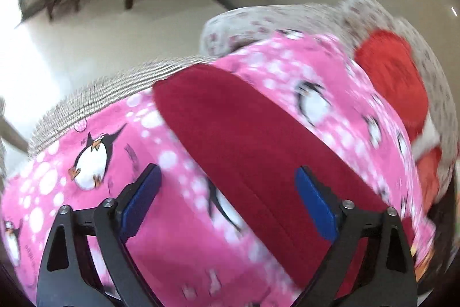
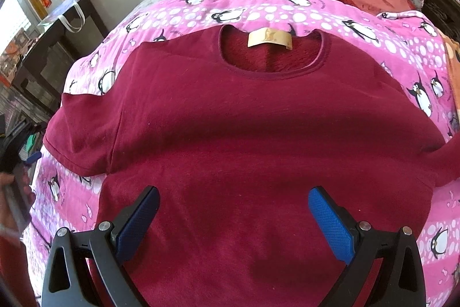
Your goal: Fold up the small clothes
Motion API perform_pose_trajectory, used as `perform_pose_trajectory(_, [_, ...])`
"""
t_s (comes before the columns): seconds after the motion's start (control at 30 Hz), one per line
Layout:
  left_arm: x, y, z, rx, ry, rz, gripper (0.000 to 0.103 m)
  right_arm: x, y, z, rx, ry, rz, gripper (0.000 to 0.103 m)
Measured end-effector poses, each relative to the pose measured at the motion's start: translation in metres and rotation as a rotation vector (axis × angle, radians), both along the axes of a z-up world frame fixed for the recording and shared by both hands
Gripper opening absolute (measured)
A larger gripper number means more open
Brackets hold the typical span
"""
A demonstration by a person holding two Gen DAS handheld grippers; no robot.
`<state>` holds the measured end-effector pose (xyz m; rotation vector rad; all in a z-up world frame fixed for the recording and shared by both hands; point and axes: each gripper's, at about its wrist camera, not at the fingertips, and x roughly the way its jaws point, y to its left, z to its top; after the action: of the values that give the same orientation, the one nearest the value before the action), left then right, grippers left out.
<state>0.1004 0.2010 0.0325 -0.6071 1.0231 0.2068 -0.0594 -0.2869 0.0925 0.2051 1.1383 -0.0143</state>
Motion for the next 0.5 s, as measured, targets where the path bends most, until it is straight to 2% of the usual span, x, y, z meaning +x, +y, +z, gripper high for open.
perform_pose_trajectory(0.07, [0.008, 0.005, -0.004, -0.021, -0.007, 0.024, 0.090, 0.001, 0.000, -0.002, 0.001, 0.004, 0.000, 0.103])
perform_pose_trajectory(0.13, [0.017, 0.001, -0.002, 0.031, -0.020, 0.007, 0.089, 0.003, 0.000, -0.005, 0.003, 0.012, -0.003, 0.103])
perform_pose_trajectory(0.17, [0.021, -0.001, -0.002, 0.045, -0.024, -0.011, 0.080, 0.003, -0.001, -0.006, 0.004, 0.016, -0.005, 0.103])
perform_pose_trajectory(0.2, [0.025, -0.003, -0.004, 0.052, -0.027, -0.028, 0.065, 0.004, -0.002, -0.007, 0.006, 0.020, -0.007, 0.103])
perform_pose_trajectory(0.23, [0.029, -0.002, -0.007, 0.058, -0.024, -0.033, 0.058, 0.004, -0.003, -0.007, 0.009, 0.021, -0.008, 0.103])
perform_pose_trajectory(0.27, [0.030, -0.001, -0.008, 0.063, -0.023, -0.023, 0.043, 0.004, -0.004, -0.007, 0.011, 0.020, -0.010, 0.103])
perform_pose_trajectory(0.3, [0.029, 0.001, -0.007, 0.056, -0.029, -0.011, 0.023, 0.004, -0.006, -0.007, 0.013, 0.020, -0.013, 0.103])
perform_pose_trajectory(0.37, [0.026, 0.001, 0.000, 0.026, -0.050, -0.005, 0.009, 0.003, -0.009, -0.006, 0.019, 0.016, -0.018, 0.103])
perform_pose_trajectory(0.5, [0.009, -0.035, 0.039, 0.055, -0.157, -0.087, 0.009, 0.001, -0.020, -0.003, 0.027, 0.005, -0.038, 0.103])
